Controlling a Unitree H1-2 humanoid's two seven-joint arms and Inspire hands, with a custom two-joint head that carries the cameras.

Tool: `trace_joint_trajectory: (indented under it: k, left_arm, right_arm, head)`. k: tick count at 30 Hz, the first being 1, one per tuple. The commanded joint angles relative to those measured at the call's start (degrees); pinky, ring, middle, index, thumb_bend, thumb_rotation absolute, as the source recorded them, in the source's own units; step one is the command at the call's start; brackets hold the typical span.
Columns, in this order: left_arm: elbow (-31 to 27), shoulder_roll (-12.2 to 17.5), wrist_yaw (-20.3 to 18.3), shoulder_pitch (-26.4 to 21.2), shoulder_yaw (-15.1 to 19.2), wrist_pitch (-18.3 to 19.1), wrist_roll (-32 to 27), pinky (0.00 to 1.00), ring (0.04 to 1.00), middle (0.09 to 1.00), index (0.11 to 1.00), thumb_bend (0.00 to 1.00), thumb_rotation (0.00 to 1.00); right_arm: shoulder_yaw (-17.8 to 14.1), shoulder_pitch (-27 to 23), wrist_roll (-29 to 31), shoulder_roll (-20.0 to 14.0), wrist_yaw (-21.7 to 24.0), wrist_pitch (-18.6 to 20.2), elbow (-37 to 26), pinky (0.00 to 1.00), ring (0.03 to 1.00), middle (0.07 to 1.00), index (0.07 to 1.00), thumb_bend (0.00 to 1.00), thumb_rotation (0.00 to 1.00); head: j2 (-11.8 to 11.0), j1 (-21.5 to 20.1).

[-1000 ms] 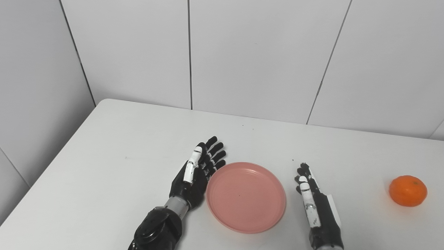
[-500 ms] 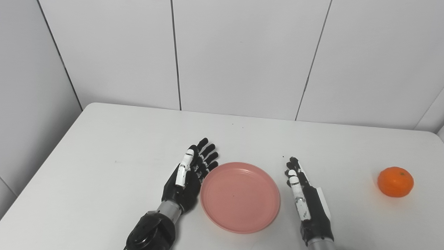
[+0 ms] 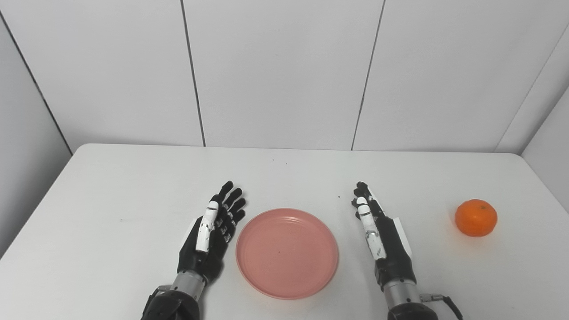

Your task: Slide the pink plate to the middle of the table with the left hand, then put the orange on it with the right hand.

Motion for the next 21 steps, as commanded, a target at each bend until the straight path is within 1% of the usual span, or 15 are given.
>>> trace_joint_trajectory:
  k: [1,3,4,5,6,9,10,11,12,13,14,15,16,19,21]
  left_arm:
    - [1.34,0.73,-0.40,1.67,0.16,0.18,0.26,0.99,0.965,0.968,0.961,0.37,1.00]
    - [1.49,0.92,-0.66,1.78,0.41,-0.08,0.25,0.99,0.965,0.967,0.960,0.37,1.00]
    - [1.59,0.99,-0.77,1.80,0.50,-0.22,0.28,0.99,0.965,0.968,0.959,0.37,1.00]
    - [1.70,1.07,-0.92,1.82,0.68,-0.34,0.11,0.99,0.965,0.968,0.959,0.37,1.00]
    - [1.79,1.12,-1.02,1.83,0.79,-0.44,-0.03,0.99,0.966,0.970,0.960,0.36,1.00]
    - [2.44,1.29,-1.55,1.74,1.28,-0.73,-0.65,1.00,0.968,0.972,0.961,0.36,1.00]
    - [2.63,1.34,-1.72,1.70,1.37,-0.86,-0.76,1.00,0.967,0.971,0.962,0.36,1.00]
    - [2.88,1.42,-1.99,1.68,1.57,-0.86,-1.05,1.00,0.966,0.971,0.962,0.36,1.00]
    - [3.05,1.49,-2.14,1.66,1.69,-0.87,-1.30,1.00,0.967,0.971,0.963,0.35,1.00]
    - [3.23,1.58,-2.27,1.65,1.82,-0.85,-1.54,1.00,0.968,0.972,0.963,0.35,1.00]
    - [3.42,1.75,-2.52,1.70,1.88,-0.97,-1.68,1.00,0.970,0.974,0.965,0.35,1.00]
    - [3.53,1.88,-2.66,1.74,1.89,-1.09,-1.75,1.00,0.970,0.975,0.965,0.35,1.00]
    - [3.90,2.10,-3.05,1.73,1.93,-1.41,-1.89,1.00,0.971,0.976,0.966,0.35,1.00]
    - [4.98,2.62,-3.98,1.63,2.16,-2.10,-2.60,1.00,0.981,0.985,0.975,0.34,1.00]
    - [5.67,2.88,-4.43,1.46,2.47,-2.20,-3.12,1.00,0.989,0.995,0.985,0.32,1.00]
  right_arm:
    - [-0.15,-2.34,-1.32,-0.90,-0.33,0.64,-2.97,0.93,0.921,0.933,0.931,0.25,1.00]
    - [-0.32,-2.99,-2.39,-1.61,-0.53,0.31,-3.70,0.92,0.914,0.924,0.921,0.26,1.00]
    - [-0.39,-3.19,-2.72,-1.74,-0.66,0.26,-3.84,0.91,0.906,0.916,0.912,0.28,1.00]
    - [-0.48,-3.73,-4.15,-2.42,-0.83,0.86,-4.50,0.90,0.903,0.912,0.909,0.28,1.00]
    - [-0.55,-4.09,-5.18,-2.86,-0.92,1.35,-4.95,0.88,0.898,0.906,0.905,0.30,1.00]
    - [-1.68,-5.08,-6.59,-4.10,-0.71,3.76,-7.54,0.88,0.898,0.905,0.905,0.31,1.00]
    - [-1.97,-5.32,-6.89,-4.42,-0.68,4.35,-8.17,0.87,0.890,0.900,0.902,0.34,1.00]
    - [-1.97,-5.63,-8.40,-5.55,-0.72,4.26,-8.61,0.87,0.888,0.898,0.901,0.35,1.00]
    - [-1.93,-5.83,-9.51,-6.35,-0.75,4.18,-8.89,0.84,0.877,0.893,0.898,0.38,1.00]
    - [-1.76,-5.95,-10.97,-7.15,-0.79,4.02,-8.98,0.82,0.871,0.889,0.895,0.39,1.00]
    - [-1.37,-6.13,-13.91,-8.86,-0.71,4.09,-9.16,0.81,0.861,0.881,0.889,0.45,1.00]
    - [-1.10,-6.24,-15.90,-9.93,-0.61,4.22,-9.28,0.81,0.860,0.880,0.888,0.47,1.00]
    - [-0.96,-6.38,-17.74,-11.14,-0.43,4.40,-9.57,0.80,0.857,0.877,0.886,0.49,1.00]
    - [-1.20,-6.71,-22.02,-13.54,0.21,5.63,-10.94,0.80,0.865,0.888,0.892,0.57,0.91]
    - [-1.71,-6.95,-23.85,-14.18,0.14,6.22,-11.51,0.79,0.864,0.888,0.893,0.64,0.76]
  head:
    - [-0.43,-1.54]
    - [-0.76,-2.56]
    - [-0.96,-3.19]
    - [-1.38,-4.14]
    - [-1.38,-4.14]
    - [-2.05,-5.64]
    - [-2.05,-5.64]
    - [-2.58,-7.06]
    - [-2.58,-7.06]
    - [-2.98,-8.26]
    - [-3.22,-8.87]
    - [-3.22,-8.87]
    - [-3.90,-10.37]
    - [-4.52,-11.51]
    - [-5.01,-12.46]
